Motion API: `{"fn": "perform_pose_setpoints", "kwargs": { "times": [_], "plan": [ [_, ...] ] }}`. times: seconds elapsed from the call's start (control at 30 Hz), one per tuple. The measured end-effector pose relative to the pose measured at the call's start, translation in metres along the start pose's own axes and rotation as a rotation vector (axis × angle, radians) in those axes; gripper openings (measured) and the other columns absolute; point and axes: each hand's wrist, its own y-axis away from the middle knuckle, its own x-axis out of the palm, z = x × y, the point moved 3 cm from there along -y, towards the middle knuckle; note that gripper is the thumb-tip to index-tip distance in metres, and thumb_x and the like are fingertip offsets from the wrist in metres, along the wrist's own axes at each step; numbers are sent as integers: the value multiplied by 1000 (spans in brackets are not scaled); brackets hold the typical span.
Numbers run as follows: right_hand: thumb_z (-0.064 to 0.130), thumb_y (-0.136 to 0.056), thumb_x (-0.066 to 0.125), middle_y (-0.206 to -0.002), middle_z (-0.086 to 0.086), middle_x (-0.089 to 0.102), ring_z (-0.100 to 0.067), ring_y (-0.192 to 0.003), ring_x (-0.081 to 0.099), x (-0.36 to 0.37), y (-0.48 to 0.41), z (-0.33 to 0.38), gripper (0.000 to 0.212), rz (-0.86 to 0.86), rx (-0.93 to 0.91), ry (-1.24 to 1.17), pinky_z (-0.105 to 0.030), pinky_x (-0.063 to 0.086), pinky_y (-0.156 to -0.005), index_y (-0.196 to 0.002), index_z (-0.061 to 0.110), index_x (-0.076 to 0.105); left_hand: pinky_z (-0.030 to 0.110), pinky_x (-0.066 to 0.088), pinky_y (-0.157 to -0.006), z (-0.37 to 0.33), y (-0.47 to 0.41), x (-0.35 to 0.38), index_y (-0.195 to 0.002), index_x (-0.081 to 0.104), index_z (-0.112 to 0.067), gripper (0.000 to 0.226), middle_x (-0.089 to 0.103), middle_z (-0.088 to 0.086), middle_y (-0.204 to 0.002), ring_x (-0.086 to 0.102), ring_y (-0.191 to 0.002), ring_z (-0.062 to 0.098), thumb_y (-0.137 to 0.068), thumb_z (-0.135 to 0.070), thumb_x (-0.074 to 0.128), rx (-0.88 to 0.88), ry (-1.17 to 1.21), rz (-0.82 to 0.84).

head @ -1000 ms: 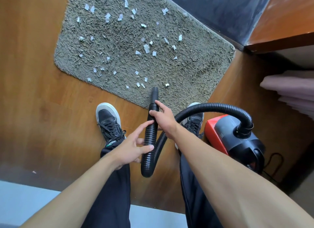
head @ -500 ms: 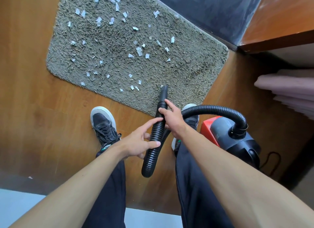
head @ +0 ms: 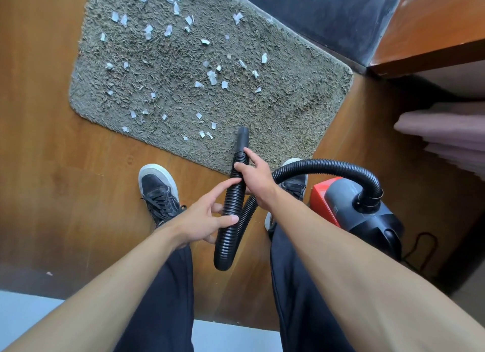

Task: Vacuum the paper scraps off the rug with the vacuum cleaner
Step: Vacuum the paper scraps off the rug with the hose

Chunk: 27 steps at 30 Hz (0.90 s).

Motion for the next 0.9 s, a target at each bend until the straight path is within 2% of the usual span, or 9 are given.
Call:
{"fn": "perform_pose_setpoints", "kwargs": {
  "times": [0.13,0.3,0.4,0.57,0.7,0.8,0.9],
  "plan": [
    [10,-95,55,-97,-3,63,-15,-81,60,-16,-1,-4,59,-43,-7,-24,-25,51,-57,-149,26,37,52,61,-73,-7,-7,15,-138,35,-60,71,72,3,-111,72,-101,24,-96,-10,63,-8,-14,14],
    [11,-95,56,-105,-7,65,-18,-85,61,-18,-3,-4,60,-38,-10,-32,-29,53,-63,-149,28,37,59,59,-76,-9,-7,19,-138,35,-61,70,71,7,-113,71,-104,28,-96,-11,63,-6,-29,10],
    [11,-95,55,-106,-6,65,-16,-82,63,-11,-2,2,59,1,-22,-19,-25,53,-57,-149,28,36,58,59,-77,-9,-4,11,-137,36,-61,71,70,8,-114,72,-102,27,-96,-11,63,9,-27,-7],
    [9,-94,58,-103,-6,64,-19,-82,66,2,-11,26,60,47,-78,-16,-26,54,-53,-147,28,38,38,59,-64,-17,-5,-5,-137,38,-60,71,68,11,-105,73,-81,19,-96,-6,61,66,5,-86],
    [8,-93,61,-108,-10,63,-21,-84,67,-3,-20,48,60,63,-103,-7,-30,58,-56,-145,27,38,42,60,-69,-33,-16,-11,-135,40,-61,70,69,8,-103,72,-79,12,-96,-7,61,85,-18,-115],
    [8,-92,61,-115,-13,64,-20,-83,66,-17,-25,56,58,35,-101,-19,-32,58,-56,-143,27,42,39,61,-65,-49,-25,-6,-136,37,-61,69,68,9,-107,71,-78,9,-97,-9,61,87,-103,-98],
    [8,-91,62,-106,-8,67,-16,-78,67,-33,-27,58,58,9,-107,-33,-28,54,-51,-143,27,44,52,61,-72,-62,-32,3,-137,37,-60,69,70,4,-103,73,-81,12,-96,-10,62,75,-155,-63]
  ]
}}
